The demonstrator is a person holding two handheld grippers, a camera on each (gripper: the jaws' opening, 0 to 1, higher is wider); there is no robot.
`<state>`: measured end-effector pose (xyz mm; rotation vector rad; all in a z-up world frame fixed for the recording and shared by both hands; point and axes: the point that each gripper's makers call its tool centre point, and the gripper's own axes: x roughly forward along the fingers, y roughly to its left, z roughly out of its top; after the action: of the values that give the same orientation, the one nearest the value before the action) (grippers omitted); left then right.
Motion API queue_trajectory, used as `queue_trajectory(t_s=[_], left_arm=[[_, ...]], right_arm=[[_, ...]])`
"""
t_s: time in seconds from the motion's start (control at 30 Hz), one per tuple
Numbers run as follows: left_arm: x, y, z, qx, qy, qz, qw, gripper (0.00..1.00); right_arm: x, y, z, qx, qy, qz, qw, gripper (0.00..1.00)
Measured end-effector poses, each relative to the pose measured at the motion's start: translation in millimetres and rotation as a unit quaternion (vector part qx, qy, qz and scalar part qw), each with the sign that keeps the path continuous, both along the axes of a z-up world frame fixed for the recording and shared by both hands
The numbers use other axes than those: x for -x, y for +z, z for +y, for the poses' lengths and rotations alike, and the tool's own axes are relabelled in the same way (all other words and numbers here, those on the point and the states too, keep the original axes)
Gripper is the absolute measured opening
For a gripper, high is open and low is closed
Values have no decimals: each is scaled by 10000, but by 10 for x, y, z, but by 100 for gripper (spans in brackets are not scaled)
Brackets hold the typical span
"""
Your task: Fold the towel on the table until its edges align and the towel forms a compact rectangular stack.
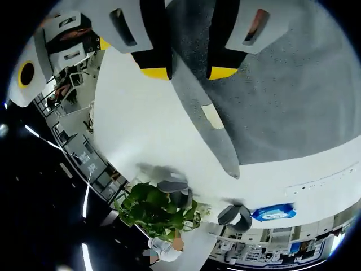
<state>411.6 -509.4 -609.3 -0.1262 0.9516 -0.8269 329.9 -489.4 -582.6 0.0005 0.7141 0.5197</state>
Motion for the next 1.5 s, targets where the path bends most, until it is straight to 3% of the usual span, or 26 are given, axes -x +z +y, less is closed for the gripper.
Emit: queue_trajectory(t_s=[0.1, 0.33, 0.4, 0.6, 0.9, 0.97, 1.07, 1.2, 1.4, 1.5], left_arm=[[-28, 0, -62, 214, 121, 248, 9994, 22], [-253, 67, -7, 515, 610, 322, 9963, 15], [-324, 89, 36, 646, 756, 436, 9941, 15], [-507, 221, 118, 912, 972, 384, 9903, 13], [-672, 279, 267, 775, 1120, 240, 9904, 4], [-634, 245, 267, 595, 1008, 177, 9930, 7], [-503, 147, 203, 328, 573, 227, 9976, 21], [-307, 50, 79, 39, 0, 125, 9999, 24], [-33, 38, -30, -138, -656, 138, 9977, 39], [121, 13, 22, -517, -1111, 120, 9924, 50]], right_arm=[[7, 7, 11, 7, 34, -9, 10000, 1], [67, 78, 97, -210, 183, 3, 9996, 0], [103, 163, 152, -365, 245, -65, 9990, 0], [249, 348, 322, -698, 404, -156, 9966, 0], [387, 540, 500, -794, 686, -296, 9940, 0], [384, 513, 509, -771, 706, -259, 9942, 0], [387, 457, 512, -791, 696, -206, 9942, 0], [398, 420, 511, -848, 667, -149, 9940, 1], [371, 432, 485, -821, 586, -172, 9948, 1], [363, 416, 475, -701, 566, -183, 9958, 1]])
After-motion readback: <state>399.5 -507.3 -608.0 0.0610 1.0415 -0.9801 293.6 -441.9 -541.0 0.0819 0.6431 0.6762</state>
